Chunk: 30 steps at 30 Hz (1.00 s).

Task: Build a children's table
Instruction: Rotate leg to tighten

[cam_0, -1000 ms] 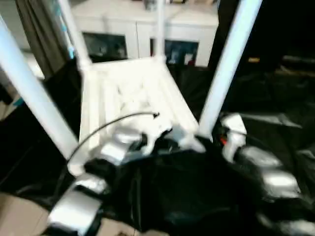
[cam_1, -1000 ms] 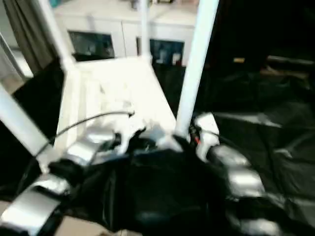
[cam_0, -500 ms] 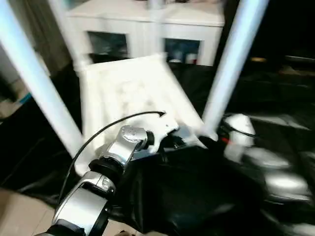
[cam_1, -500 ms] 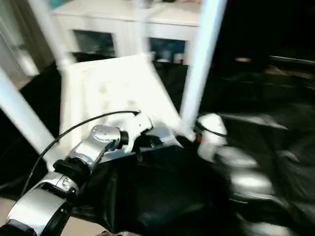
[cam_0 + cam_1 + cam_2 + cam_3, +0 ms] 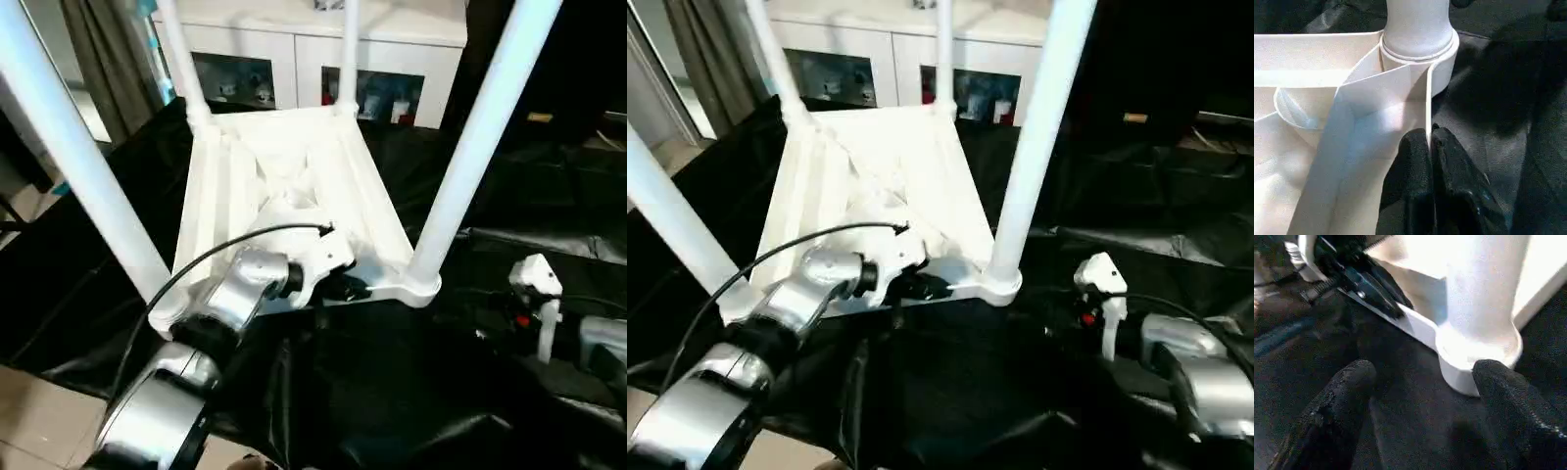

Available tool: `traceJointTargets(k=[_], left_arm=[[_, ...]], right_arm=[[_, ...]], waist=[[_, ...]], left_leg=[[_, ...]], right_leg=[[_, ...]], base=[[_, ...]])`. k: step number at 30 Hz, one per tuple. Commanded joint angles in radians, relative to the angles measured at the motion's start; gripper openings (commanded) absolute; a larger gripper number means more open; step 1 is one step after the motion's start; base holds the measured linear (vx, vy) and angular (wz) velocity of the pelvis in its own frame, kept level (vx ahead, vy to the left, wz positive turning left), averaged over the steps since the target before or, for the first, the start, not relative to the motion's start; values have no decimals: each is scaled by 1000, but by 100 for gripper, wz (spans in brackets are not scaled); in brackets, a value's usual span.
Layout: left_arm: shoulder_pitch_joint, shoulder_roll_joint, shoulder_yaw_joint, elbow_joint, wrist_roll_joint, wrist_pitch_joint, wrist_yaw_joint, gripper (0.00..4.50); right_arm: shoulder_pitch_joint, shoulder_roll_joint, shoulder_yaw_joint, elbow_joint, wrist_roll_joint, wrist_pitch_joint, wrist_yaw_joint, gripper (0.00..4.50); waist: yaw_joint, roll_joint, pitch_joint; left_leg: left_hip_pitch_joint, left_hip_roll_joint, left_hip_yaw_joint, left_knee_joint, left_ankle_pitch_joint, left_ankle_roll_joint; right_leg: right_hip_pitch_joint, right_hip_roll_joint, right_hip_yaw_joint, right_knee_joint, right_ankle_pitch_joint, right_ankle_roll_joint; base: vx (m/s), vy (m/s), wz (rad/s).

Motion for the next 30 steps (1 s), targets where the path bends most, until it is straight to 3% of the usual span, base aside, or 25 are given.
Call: traceJointTargets(k=[1, 2, 3, 5, 6, 7, 8, 9, 11, 12, 14, 15, 16, 17, 18, 19, 22, 24, 26, 30], left_arm=[[15, -24, 47, -91, -98, 11, -13, 45], [37, -22, 57, -142, -117, 39, -9, 45], [60, -17, 62, -190, -130, 66, -6, 64], [147, 2, 67, -344, -140, 128, 23, 79], [166, 6, 69, -378, -143, 142, 28, 91], [166, 6, 69, -378, -143, 142, 28, 91], [189, 9, 74, -419, -147, 165, 38, 91], [220, 17, 80, -474, -152, 194, 48, 102], [274, 35, 88, -565, -159, 246, 62, 127], [358, 72, 90, -696, -171, 320, 65, 127], [395, 91, 89, -755, -178, 358, 70, 151], [395, 91, 89, -755, -178, 358, 70, 151], [433, 113, 90, -816, -187, 404, 77, 160], [497, 157, 101, -911, -209, 475, 75, 168], [585, 215, 123, -1033, -242, 567, 67, 184], [585, 215, 123, -1033, -242, 567, 67, 184], [684, 282, 168, -1155, -278, 663, 60, 198], [726, 308, 203, -1196, -282, 694, 66, 227], [756, 331, 233, -1224, -286, 721, 78, 227], [821, 403, 335, -1269, -319, 775, 91, 268]], right_arm=[[1, 17, 23, -35, 11, 14, -10, 358], [0, 33, 33, -49, 9, 21, -18, 358], [-1, 48, 44, -61, 8, 29, -21, 358], [-1, 79, 93, -93, 1, 47, -33, 358], [1, 81, 104, -103, 2, 52, -37, 358], [1, 81, 104, -103, 2, 52, -37, 358], [0, 87, 115, -109, 1, 54, -42, 358], [-6, 97, 127, -111, -1, 56, -48, 358], [-19, 117, 147, -106, -11, 56, -60, 358], [-37, 148, 166, -87, -31, 45, -80, 358], [-44, 160, 172, -79, -42, 37, -91, 358], [-44, 160, 172, -79, -42, 37, -91, 358], [-56, 175, 177, -66, -52, 36, -111, 358], [-78, 202, 189, -43, -58, 39, -137, 358], [-100, 234, 205, -17, -65, 38, -161, 358], [-100, 234, 205, -17, -65, 38, -161, 358], [-124, 279, 225, 25, -85, 19, -197, 358], [-145, 313, 226, 70, -116, -4, -252, 358], [-164, 338, 218, 114, -142, -27, -308, 358], [-207, 383, 187, 191, -162, -70, -406, 358]], waist=[[3, -32, -58], [2, -35, -60], [2, -31, -60], [-1, -51, -59], [-4, -43, -55], [-6, -42, -55], [-9, -42, -54], [-9, -53, -53], [-10, -52, -49], [-17, -65, -47], [-22, -67, -38], [-22, -60, -39], [-21, -61, -38], [-20, -67, -31], [-23, -70, -19], [-23, -67, -21], [-22, -62, -10], [-24, -66, -2], [-22, -65, 3], [-27, -65, 11]], left_leg=[[19, 53, -20, -64, -183, 131], [18, 54, -20, -65, -178, 126], [21, 58, -20, -67, -173, 120], [20, 60, -21, -68, -171, 121], [16, 61, -23, -71, -165, 124], [19, 59, -21, -70, -170, 124], [21, 56, -20, -69, -182, 115], [21, 58, -21, -72, -198, 103], [21, 59, -23, -77, -208, 87], [17, 62, -26, -82, -214, 69], [17, 62, -24, -87, -231, 58], [26, 63, -23, -88, -243, 39], [30, 62, -21, -88, -253, 21], [29, 62, -22, -91, -261, 17], [21, 59, -24, -98, -285, 8], [27, 60, -24, -98, -290, 2], [33, 59, -20, -101, -311, -25], [28, 56, -22, -107, -330, -39], [37, 55, -22, -109, -360, -52], [31, 50, -27, -116, -387, -69]], right_leg=[[46, -34, 27, -66, -164, -241], [46, -35, 27, -64, -156, -247], [45, -34, 27, -61, -133, -261], [46, -33, 27, -56, -115, -264], [47, -35, 28, -56, -114, -258], [43, -33, 28, -59, -126, -253], [41, -30, 30, -64, -154, -241], [44, -34, 32, -63, -184, -231], [41, -35, 32, -69, -229, -211], [42, -35, 32, -62, -232, -202], [34, -31, 33, -70, -256, -190], [30, -27, 35, -70, -250, -189], [28, -23, 37, -70, -241, -186], [26, -23, 37, -71, -239, -187], [27, -23, 38, -67, -262, -179], [26, -23, 39, -68, -265, -181], [15, -14, 44, -73, -264, -175], [16, -12, 46, -75, -287, -160], [9, -11, 50, -81, -319, -150], [10, -8, 58, -82, -362, -127]], base=[[0, 0, 0], [0, 0, 0], [0, 0, 0], [0, 0, 0], [0, 0, 0], [0, 0, 0], [0, 0, 0], [0, 0, 0], [0, 0, 0], [0, 0, 0], [0, 0, 0], [0, 0, 0], [0, 0, 0], [0, 0, 0], [0, 0, 0], [0, 0, 0], [0, 0, 0], [0, 0, 0], [0, 0, 0], [0, 0, 0]])
